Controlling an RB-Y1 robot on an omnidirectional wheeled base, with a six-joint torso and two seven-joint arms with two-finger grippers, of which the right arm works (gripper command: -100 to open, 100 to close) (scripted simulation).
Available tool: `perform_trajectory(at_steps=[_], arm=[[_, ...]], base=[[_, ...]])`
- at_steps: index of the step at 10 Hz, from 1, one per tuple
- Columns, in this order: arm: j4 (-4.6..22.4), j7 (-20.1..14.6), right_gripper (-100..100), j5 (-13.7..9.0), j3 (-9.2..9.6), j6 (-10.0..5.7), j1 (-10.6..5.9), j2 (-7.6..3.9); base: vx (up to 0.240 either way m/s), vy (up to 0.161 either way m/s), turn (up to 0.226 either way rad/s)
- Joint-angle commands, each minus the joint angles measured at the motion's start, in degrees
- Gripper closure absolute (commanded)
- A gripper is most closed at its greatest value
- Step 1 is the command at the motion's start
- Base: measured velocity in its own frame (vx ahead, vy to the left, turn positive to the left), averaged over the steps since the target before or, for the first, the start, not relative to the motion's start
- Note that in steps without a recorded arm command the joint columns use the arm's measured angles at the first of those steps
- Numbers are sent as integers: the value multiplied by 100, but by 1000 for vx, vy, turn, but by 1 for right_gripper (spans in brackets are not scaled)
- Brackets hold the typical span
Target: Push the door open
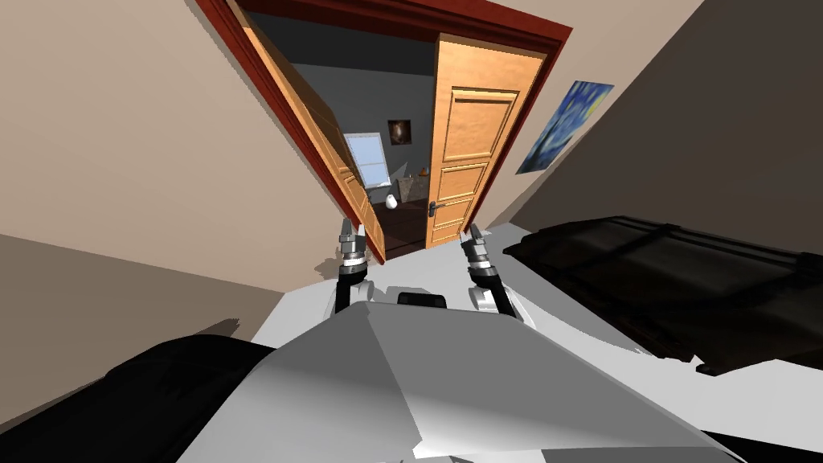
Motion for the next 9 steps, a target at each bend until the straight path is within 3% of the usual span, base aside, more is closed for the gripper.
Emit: perform_trajectory(at_steps=[1, 9], arm=[[214, -135, -100, -33, 89, 18, -111, -126], [1310, -728, -100, -222, 392, -93, -576, -734]], base=[[217, -14, 0], [170, -17, 3]])
